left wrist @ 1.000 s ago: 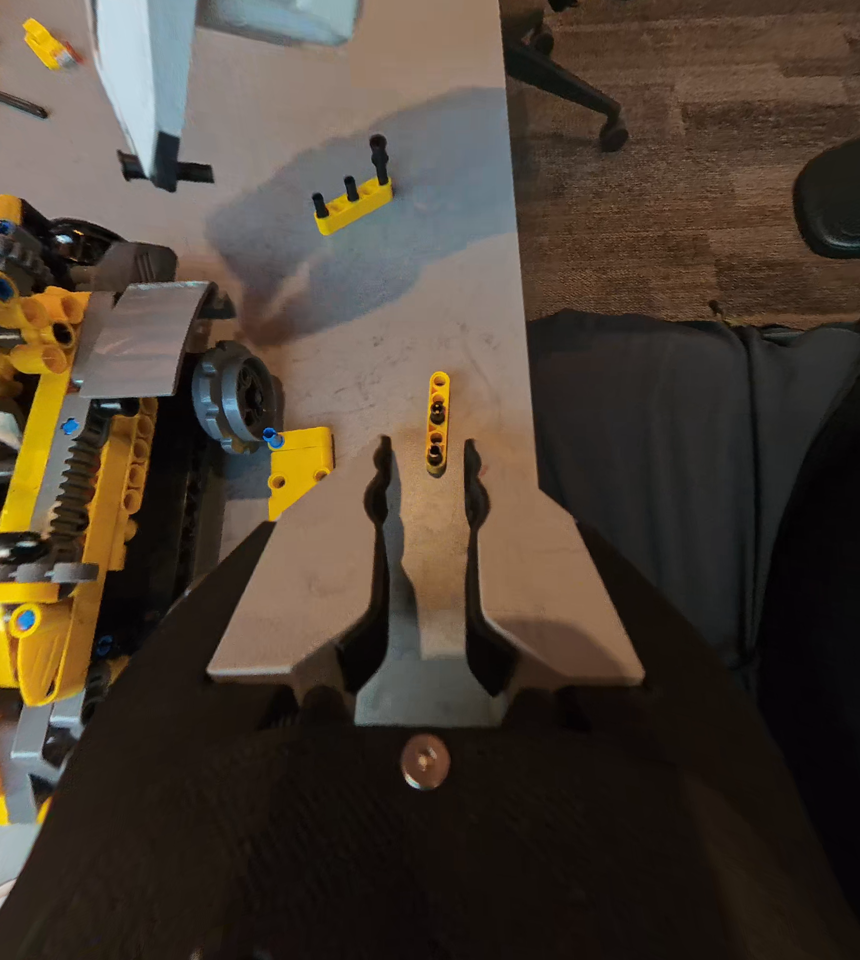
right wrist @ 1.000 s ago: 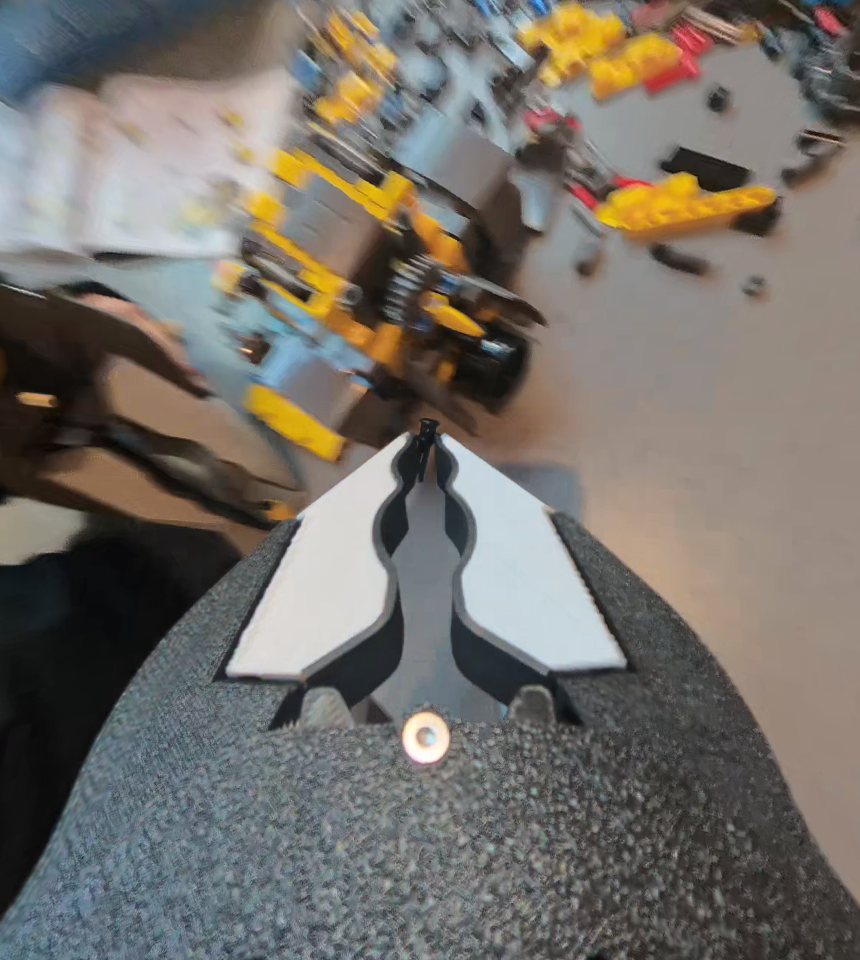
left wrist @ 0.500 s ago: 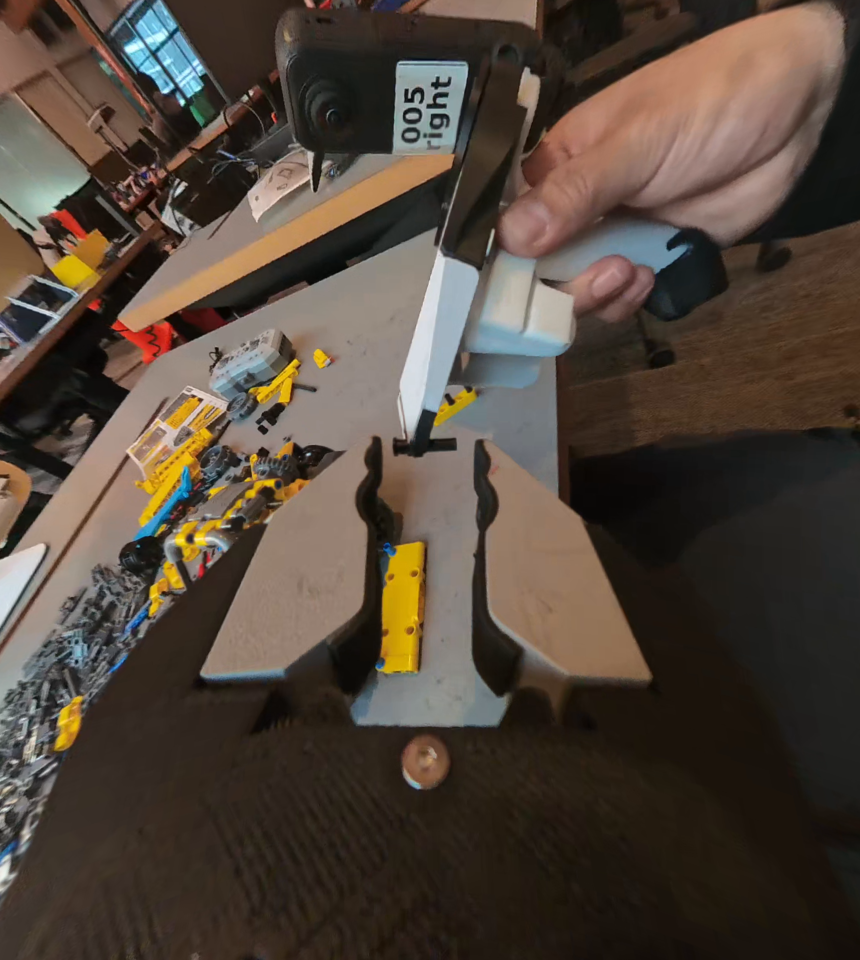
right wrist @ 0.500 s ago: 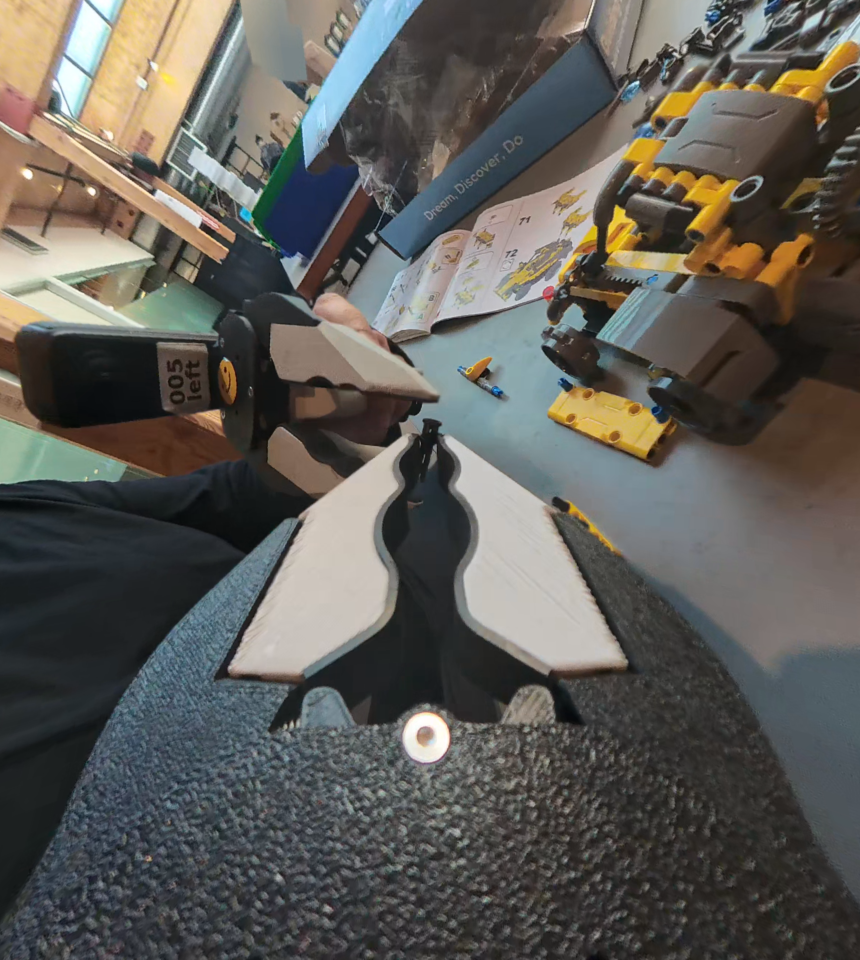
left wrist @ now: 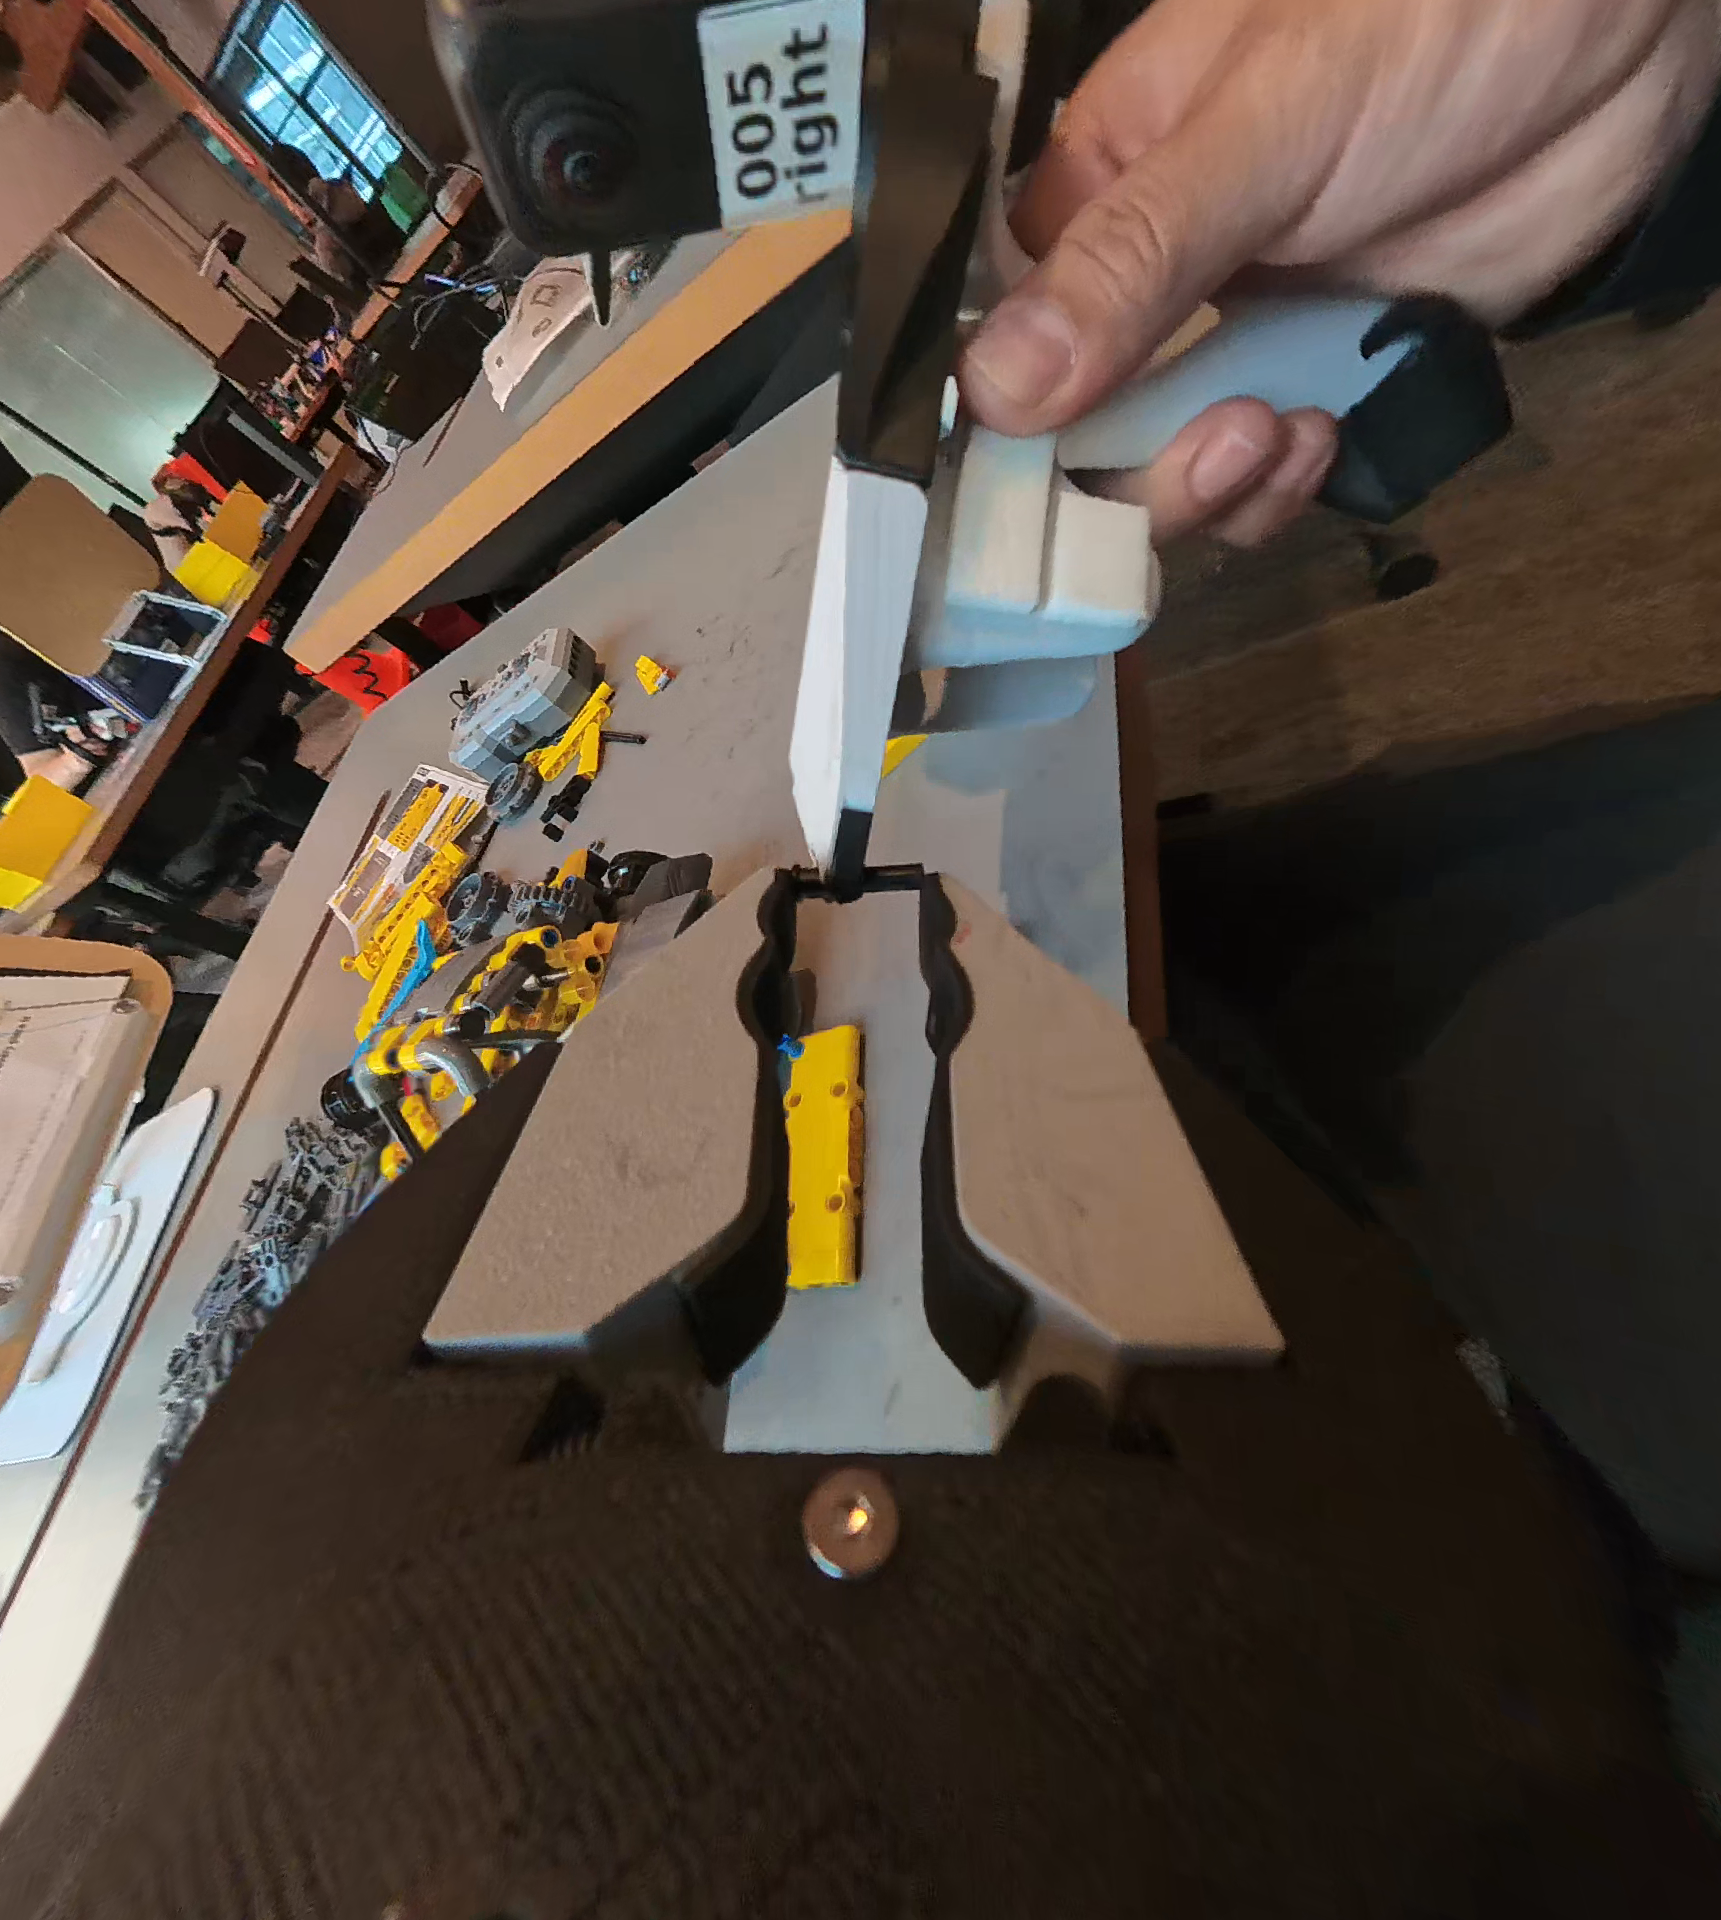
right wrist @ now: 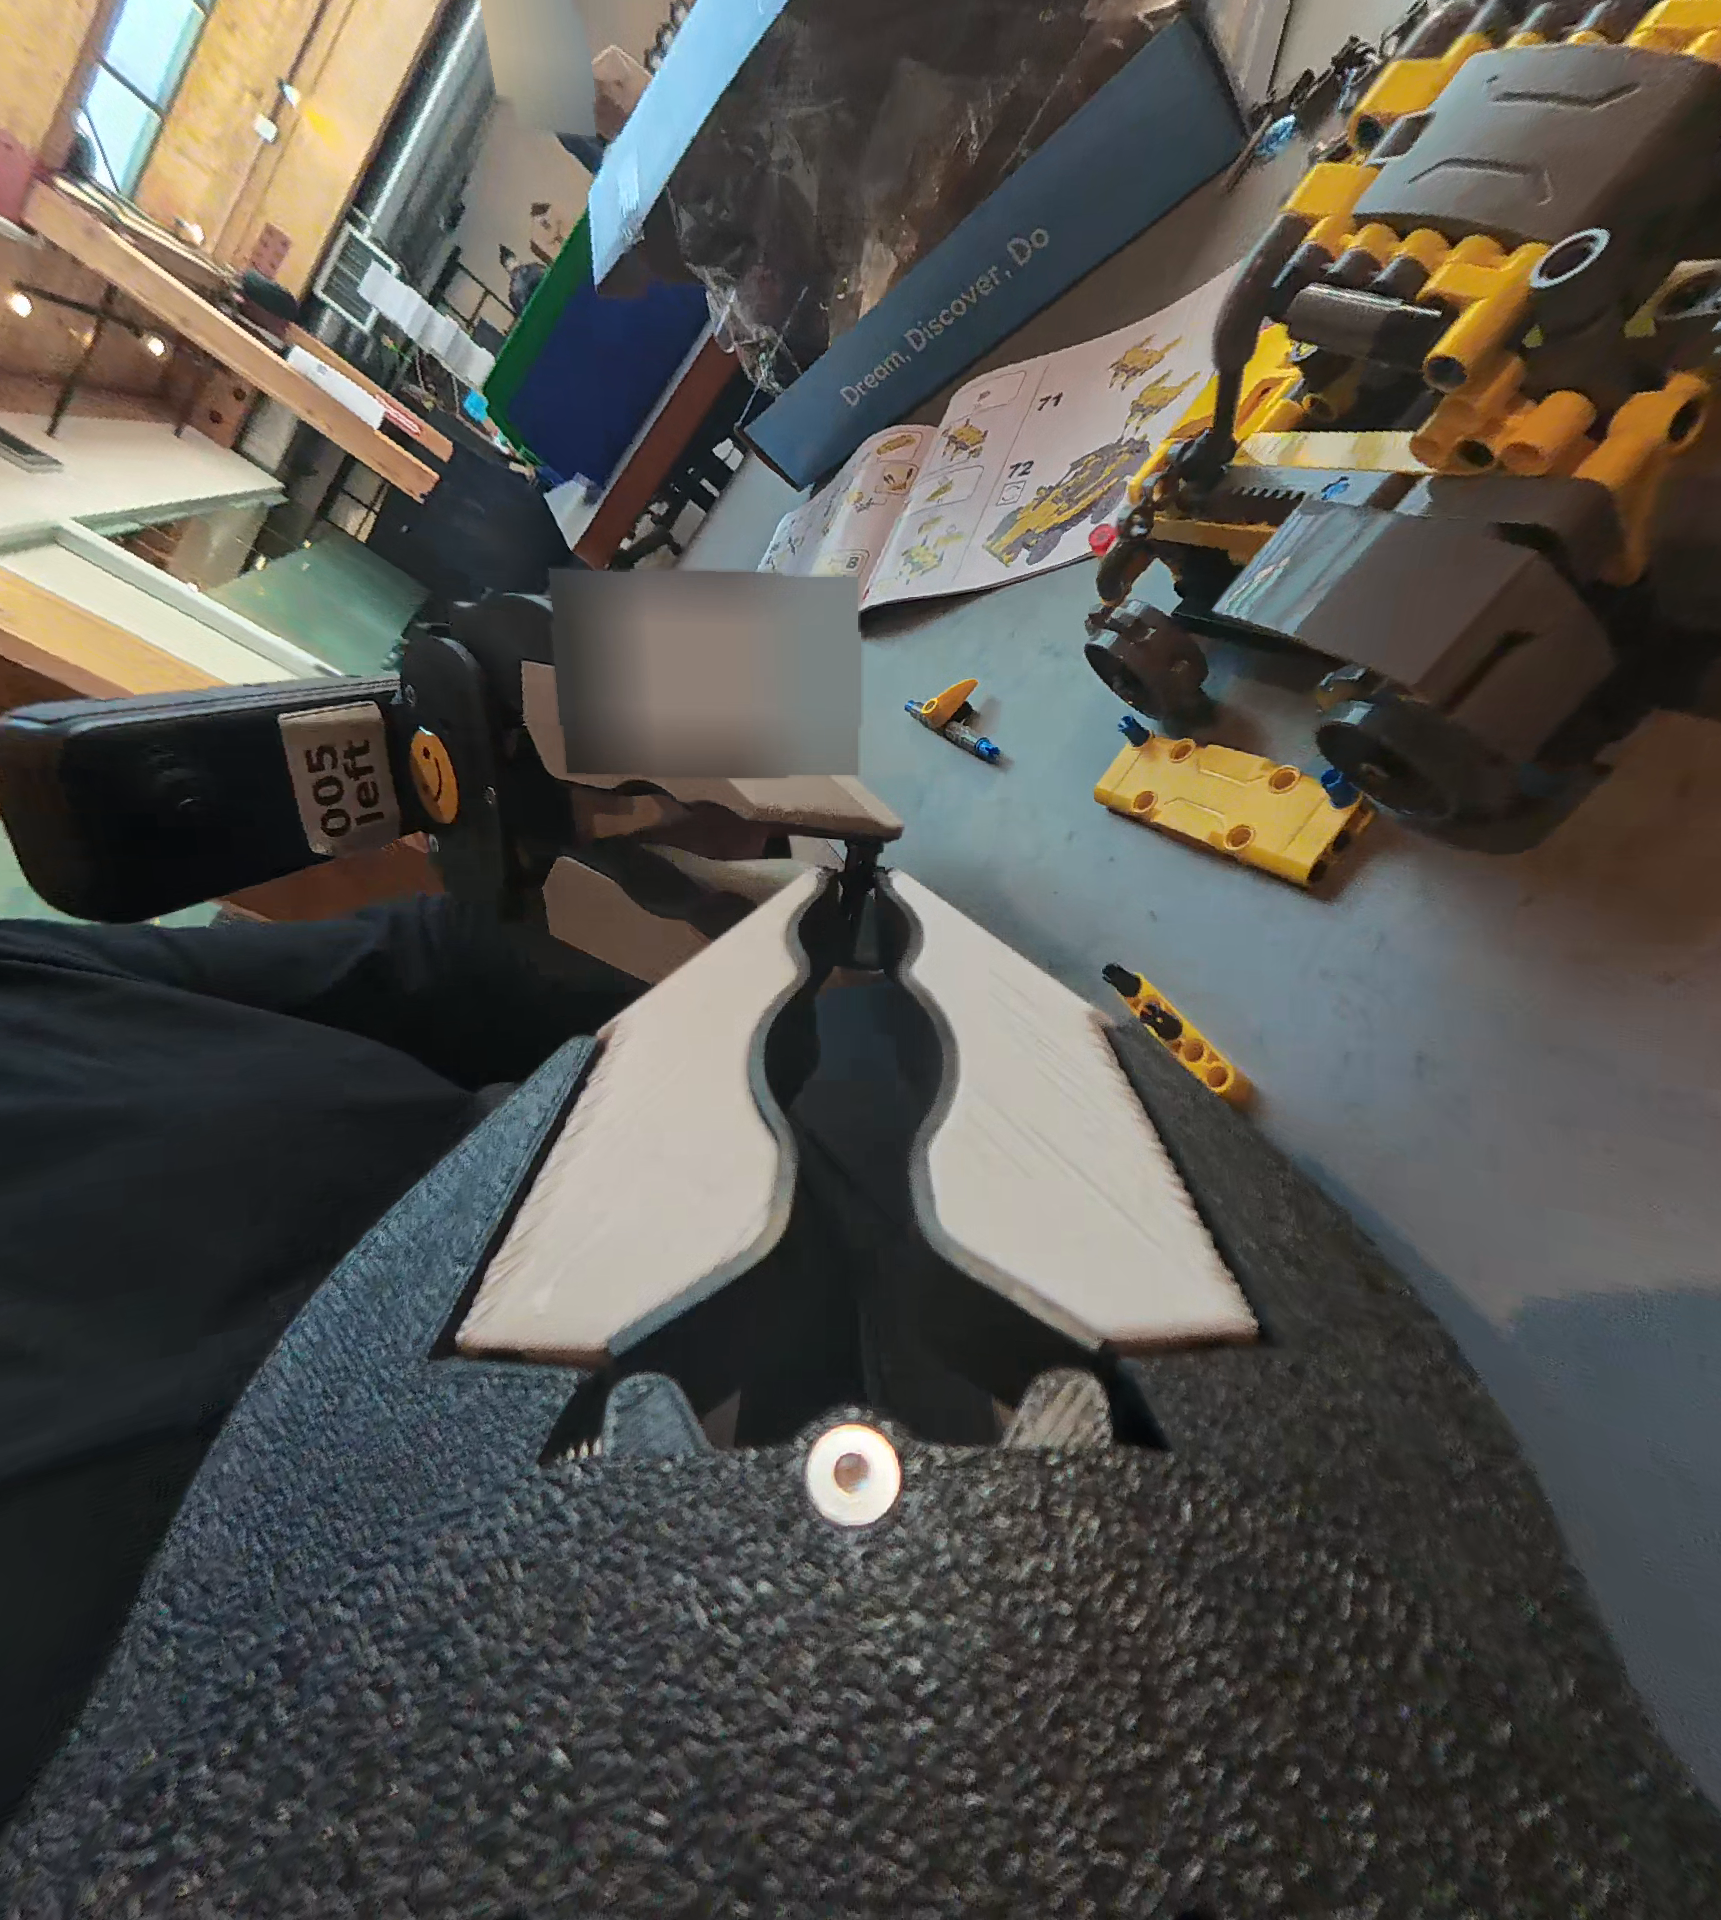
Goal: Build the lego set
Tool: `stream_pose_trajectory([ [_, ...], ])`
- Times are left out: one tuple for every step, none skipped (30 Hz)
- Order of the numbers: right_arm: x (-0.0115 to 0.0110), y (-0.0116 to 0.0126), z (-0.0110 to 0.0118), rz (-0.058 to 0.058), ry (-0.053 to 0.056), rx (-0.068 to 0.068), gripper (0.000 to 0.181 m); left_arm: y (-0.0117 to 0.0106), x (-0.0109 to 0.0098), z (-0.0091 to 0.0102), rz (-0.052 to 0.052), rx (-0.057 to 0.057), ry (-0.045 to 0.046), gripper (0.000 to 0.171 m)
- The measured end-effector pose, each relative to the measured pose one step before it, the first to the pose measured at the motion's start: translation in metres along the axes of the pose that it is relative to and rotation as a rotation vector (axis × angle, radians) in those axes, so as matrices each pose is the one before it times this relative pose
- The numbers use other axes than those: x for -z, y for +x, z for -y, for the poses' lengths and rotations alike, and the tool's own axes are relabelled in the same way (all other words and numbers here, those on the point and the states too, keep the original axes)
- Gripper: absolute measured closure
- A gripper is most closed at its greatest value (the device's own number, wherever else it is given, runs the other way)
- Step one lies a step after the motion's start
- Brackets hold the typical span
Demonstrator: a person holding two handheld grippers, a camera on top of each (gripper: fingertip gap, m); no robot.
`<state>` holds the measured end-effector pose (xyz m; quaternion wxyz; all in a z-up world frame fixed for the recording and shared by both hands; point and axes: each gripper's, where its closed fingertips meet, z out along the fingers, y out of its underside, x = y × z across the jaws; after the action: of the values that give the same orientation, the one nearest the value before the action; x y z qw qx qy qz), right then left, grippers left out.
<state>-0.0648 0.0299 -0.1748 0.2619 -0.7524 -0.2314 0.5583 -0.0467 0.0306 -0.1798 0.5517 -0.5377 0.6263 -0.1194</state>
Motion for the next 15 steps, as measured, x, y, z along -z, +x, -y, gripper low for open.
stream_pose_trajectory([
  [-0.00054,0.00025,-0.00114,-0.0031,-0.0118,0.0054,0.174,0.00061,0.00022,-0.00074,0.0054,-0.0176,-0.00448,0.15],
  [-0.00049,-0.00015,-0.00034,-0.0007,-0.008,0.0034,0.174,0.00007,0.00038,-0.0004,0.005,-0.0117,-0.00108,0.15],
  [-0.00047,-0.00006,0.00013,-0.0031,-0.0055,0.0036,0.174,-0.00004,0.00032,-0.00024,0.001,-0.0033,0.00052,0.151],
  [-0.00041,0.00028,0.00023,-0.0062,-0.0042,0.0047,0.174,-0.00029,0.00002,-0.00026,-0.0024,0.0051,0.00122,0.151],
  [-0.00041,0.00051,0.00038,-0.0097,-0.002,0.0085,0.174,-0.00018,-0.00006,-0.00049,-0.0046,0.009,0.00086,0.151],
  [-0.00069,0.00057,0.0003,-0.0105,0.0003,0.0083,0.174,-0.00039,0.00003,-0.00066,-0.0034,0.0064,-0.00016,0.151],
  [-0.00069,0.00033,0.00059,-0.0047,0.0034,0.0027,0.174,-0.00047,0.00017,-0.00048,0.0004,0.0004,0.00085,0.151],
  [-0.00046,-0.00001,0.00032,0.0013,0.002,-0.0024,0.174,-0.00005,0.00024,-0.00042,-0.0004,-0.0053,0.00164,0.151],
  [-0.0005,0.00048,-0.00074,0.0019,-0.0066,-0.0008,0.174,0.00075,0.00008,-0.00063,-0.0045,-0.0127,-0.00025,0.151],
  [-0.00038,0.00091,-0.00122,-0.0023,-0.0112,0.0105,0.174,0.00142,0.0002,-0.0006,-0.0094,-0.0207,-0.00099,0.15],
  [-0.00058,0.00004,-0.00159,0.0009,-0.0149,0.0161,0.174,0.00166,0.00046,-0.00045,-0.0112,-0.0227,-0.00207,0.15],
  [-0.00044,0.00051,-0.00073,-0.0048,-0.01,0.0083,0.171,0.00111,0.00094,-0.00001,-0.0064,-0.0222,-0.00046,0.15],
  [-0.00051,-0.00062,-0.00021,0.0014,-0.0073,0.0042,0.17,0.00093,0.00082,0.00027,-0.0049,-0.023,0.00053,0.151],
  [-0.0011,-0.00175,-0.00049,0.0076,-0.008,0.0011,0.172,0.0008,0.00065,0.00003,-0.0047,-0.0196,-0.00138,0.15],
  [-0.00115,-0.00073,-0.00022,0.0007,-0.0061,0.0014,0.173,0.00009,0.00047,-0.00015,0.0003,-0.0138,-0.00361,0.15],
])
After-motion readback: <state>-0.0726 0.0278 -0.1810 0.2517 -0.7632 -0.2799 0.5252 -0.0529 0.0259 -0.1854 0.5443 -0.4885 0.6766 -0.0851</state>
